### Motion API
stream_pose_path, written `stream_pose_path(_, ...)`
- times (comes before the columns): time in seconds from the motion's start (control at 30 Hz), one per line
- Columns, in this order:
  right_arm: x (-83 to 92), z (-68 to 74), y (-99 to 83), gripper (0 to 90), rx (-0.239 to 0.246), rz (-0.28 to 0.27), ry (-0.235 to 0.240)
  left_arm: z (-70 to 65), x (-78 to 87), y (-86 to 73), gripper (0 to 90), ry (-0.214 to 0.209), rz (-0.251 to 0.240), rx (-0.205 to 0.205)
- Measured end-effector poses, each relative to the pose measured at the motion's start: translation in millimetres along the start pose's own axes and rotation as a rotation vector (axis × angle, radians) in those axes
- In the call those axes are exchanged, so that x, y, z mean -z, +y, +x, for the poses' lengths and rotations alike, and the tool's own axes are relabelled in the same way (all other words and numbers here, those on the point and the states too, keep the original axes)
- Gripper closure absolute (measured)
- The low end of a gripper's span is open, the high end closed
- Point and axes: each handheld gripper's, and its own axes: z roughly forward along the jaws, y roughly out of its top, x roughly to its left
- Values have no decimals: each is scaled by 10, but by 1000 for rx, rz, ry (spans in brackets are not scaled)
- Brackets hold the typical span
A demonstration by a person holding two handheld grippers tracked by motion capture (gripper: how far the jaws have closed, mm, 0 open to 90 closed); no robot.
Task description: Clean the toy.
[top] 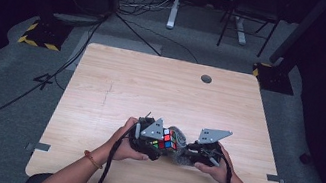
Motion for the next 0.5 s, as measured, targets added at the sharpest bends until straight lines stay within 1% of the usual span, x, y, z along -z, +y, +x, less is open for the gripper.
stream_pose_path(0.07,25,-6,-5,786,-1,-16,6,-1,-13,-10,332,8,19,2)
stream_pose_path(0.13,69,-10,11,787,-9,-49,11,3,-22,-18,330,1,30,4)
stream_pose_path(0.2,109,1,34,787,-2,-78,11,5,-41,-28,326,-1,52,-2)
stream_pose_path(0.27,137,20,55,787,3,-97,15,-13,-78,-32,327,0,73,-10)
stream_pose_path(0.3,147,33,67,787,13,-101,9,-23,-92,-32,328,4,84,-19)
stream_pose_path(0.33,154,44,78,787,20,-107,3,-29,-104,-30,329,4,85,-27)
stream_pose_path(0.4,167,56,97,787,30,-121,-16,-39,-112,-25,329,4,84,-29)
stream_pose_path(0.43,169,58,105,786,36,-122,-33,-42,-110,-20,330,3,78,-29)
stream_pose_path(0.47,168,58,116,786,40,-122,-57,-43,-103,-14,330,-8,59,-21)
stream_pose_path(0.5,159,51,123,786,38,-118,-75,-43,-93,-6,331,-7,53,-23)
